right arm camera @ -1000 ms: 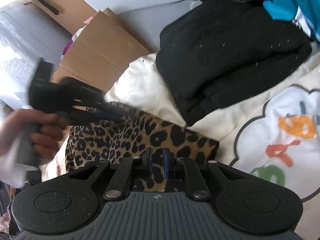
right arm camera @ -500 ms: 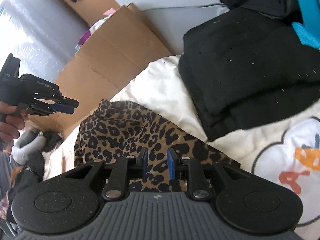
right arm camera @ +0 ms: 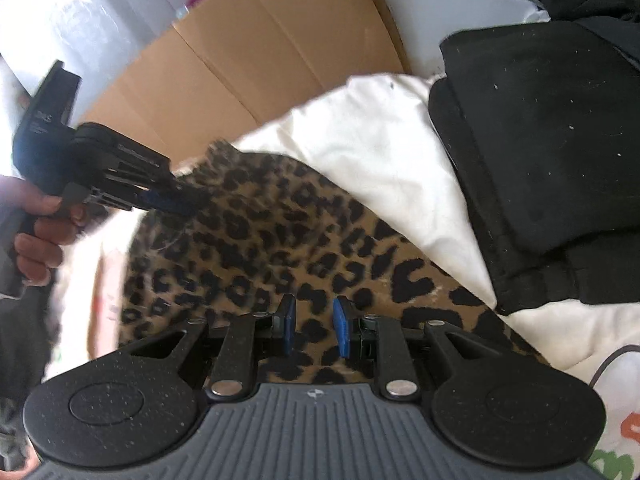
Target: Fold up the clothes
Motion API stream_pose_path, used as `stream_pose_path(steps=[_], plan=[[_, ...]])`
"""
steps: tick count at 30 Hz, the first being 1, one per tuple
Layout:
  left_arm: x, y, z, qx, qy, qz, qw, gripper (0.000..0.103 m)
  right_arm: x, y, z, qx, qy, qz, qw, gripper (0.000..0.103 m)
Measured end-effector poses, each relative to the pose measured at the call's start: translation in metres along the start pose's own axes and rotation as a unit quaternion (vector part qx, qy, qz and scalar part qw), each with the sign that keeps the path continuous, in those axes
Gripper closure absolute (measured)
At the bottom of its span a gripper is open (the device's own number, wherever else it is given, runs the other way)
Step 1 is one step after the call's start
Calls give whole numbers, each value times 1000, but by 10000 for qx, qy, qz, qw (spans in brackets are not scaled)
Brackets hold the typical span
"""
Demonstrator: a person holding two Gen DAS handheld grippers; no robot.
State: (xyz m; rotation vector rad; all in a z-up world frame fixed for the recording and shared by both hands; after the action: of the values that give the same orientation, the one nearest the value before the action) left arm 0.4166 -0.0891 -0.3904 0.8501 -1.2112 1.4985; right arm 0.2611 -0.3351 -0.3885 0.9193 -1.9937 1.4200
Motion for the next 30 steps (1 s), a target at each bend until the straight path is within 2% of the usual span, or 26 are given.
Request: stream_pose_path(steps=[1, 9, 12, 16, 19, 26, 30], plan=[[-4, 1, -1, -35, 31, -9, 10000, 76, -2, 0, 3, 64, 96, -53, 9999, 78], [-20, 7, 0, -511, 14, 15, 9987, 80, -10, 8, 24, 176, 387, -207, 9989, 80], [-8, 5, 1, -718, 64, -19, 9974, 81, -10, 9, 21, 215, 534, -271, 9980, 81], [26, 7, -9, -939, 122, 125, 9954, 81, -5, 5, 14, 461, 701, -522, 9951, 79], [44, 11, -25, -835, 268, 231, 9959, 76, 0, 2, 8, 647, 471, -476, 9957, 79], [43, 24, -56, -689, 305, 558, 9956, 77, 4, -5, -18, 785, 279, -106, 9965, 80], [32, 27, -69, -540, 345, 737, 9952, 78, -4, -8, -24, 971, 265, -195, 9947, 80]])
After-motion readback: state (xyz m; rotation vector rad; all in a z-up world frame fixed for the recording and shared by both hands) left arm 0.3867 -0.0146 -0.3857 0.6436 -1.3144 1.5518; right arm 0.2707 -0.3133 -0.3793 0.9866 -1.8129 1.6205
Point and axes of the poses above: each gripper's, at about its wrist camera, not at the fingertips, and x roughly against the way its jaws point, z to its right, y to its underside, the point moved 4 cm from there along -x, roughly the way its jaws point, and after that the axes turned 8 degrees about x, right-handed, at the moved point
